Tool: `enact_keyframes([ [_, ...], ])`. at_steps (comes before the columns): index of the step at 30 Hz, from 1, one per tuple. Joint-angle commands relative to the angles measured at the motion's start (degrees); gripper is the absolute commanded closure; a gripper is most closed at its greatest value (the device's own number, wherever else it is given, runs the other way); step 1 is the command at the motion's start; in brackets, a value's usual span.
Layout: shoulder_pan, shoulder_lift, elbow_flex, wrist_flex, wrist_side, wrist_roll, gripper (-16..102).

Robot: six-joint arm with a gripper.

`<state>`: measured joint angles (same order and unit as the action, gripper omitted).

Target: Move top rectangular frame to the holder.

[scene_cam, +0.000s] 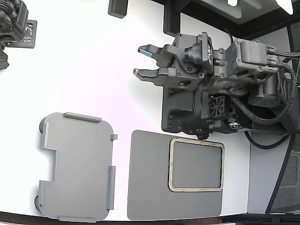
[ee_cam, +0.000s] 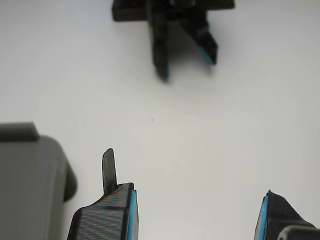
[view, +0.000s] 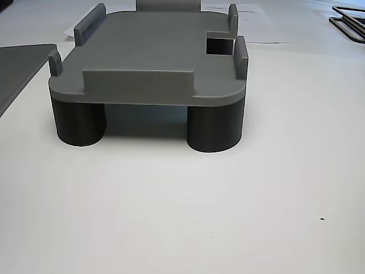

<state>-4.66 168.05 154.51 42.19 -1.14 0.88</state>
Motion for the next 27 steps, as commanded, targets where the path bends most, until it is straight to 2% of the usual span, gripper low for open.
enact_keyframes([
  [1,-0.5,1.2,-1.2,-0.3,-0.2,-0.3,-14],
  [11,-0.5,1.1,-3.5,1.1,-0.3,-1.6,-14],
  [16,0.2,-4.7,-8.8,3.3,-2.1,1.3,-14],
  [20,7.7,-13.3,-15.4,5.5,3.3,5.6,-14],
  [23,18.5,-21.0,-22.3,10.7,12.7,13.9,-14],
  [24,20.2,-22.8,-23.6,10.9,14.5,14.4,-14],
  [27,21.2,-29.9,-31.0,15.0,13.0,17.8,-14],
])
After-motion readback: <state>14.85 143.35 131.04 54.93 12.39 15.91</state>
